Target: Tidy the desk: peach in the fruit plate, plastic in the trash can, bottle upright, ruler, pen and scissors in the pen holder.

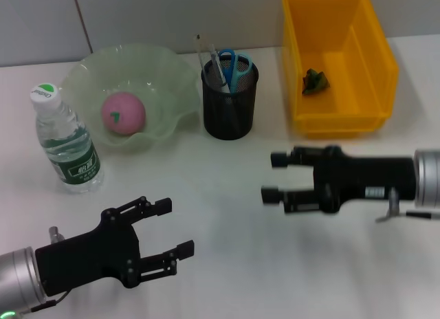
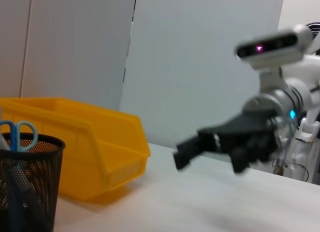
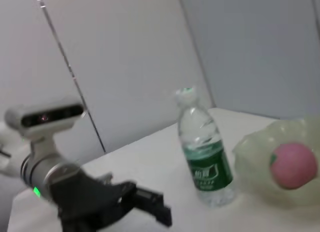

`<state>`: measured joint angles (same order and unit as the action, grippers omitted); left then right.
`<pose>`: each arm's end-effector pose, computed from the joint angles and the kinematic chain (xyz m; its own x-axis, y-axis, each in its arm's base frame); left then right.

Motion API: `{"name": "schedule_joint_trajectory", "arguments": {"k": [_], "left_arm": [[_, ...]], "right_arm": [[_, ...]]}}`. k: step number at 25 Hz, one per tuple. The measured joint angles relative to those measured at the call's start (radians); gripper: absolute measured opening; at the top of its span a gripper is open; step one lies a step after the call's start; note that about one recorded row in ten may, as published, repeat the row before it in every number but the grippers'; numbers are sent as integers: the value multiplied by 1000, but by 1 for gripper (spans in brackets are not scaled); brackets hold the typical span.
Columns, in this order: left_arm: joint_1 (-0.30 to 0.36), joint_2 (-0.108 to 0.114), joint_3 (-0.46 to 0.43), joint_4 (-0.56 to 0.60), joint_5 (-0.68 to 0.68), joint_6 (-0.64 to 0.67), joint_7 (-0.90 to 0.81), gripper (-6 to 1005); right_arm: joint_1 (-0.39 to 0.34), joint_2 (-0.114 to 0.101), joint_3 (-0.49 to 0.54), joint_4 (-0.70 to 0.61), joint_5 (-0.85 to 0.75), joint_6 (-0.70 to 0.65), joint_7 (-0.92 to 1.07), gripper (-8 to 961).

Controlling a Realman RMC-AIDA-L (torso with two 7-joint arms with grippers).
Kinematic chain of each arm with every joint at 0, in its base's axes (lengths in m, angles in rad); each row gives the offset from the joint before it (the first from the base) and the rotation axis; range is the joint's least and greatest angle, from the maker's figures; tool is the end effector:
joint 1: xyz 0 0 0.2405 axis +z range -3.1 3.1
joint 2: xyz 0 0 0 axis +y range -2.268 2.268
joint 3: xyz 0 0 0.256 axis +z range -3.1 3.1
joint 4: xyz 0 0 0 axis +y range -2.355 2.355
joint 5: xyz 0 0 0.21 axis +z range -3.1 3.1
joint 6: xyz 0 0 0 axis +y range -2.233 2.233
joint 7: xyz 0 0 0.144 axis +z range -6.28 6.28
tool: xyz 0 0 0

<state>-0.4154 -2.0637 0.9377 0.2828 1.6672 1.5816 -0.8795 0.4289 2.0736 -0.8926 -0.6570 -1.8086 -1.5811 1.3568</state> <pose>-0.2835 0.2572 -0.0556 0.7443 0.2079 0.6346 0.3558 -0.9277 -0.1134 0.2629 0.3028 -0.0126 0.7642 -0.3411 -0.5474 -0.4442 -0.8937 -0.0633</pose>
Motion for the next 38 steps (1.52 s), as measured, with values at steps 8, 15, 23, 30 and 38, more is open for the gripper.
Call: {"name": "schedule_joint_trajectory", "arguments": {"k": [8,15,23,30,38], "left_arm": [[-14,10,10,18,13,-29,-71,824],[-20,25,10,40,22,-29,-109,824],[-20,28,14,42,22,-29,-106,824],[-20,28,38,64,22,-27,-114,824],[-22,21,50,90,22,-21,-112,824]], "right_arm": [[-8,-5,11,139,-6,16,-210,789],[-17,-6,11,152,-7,34,-246,789],[-19,-5,11,153,-5,40,-253,789],[-18,-3,11,154,-5,51,-258,789],[-19,0,12,154,-1,59,-260,789]]}}
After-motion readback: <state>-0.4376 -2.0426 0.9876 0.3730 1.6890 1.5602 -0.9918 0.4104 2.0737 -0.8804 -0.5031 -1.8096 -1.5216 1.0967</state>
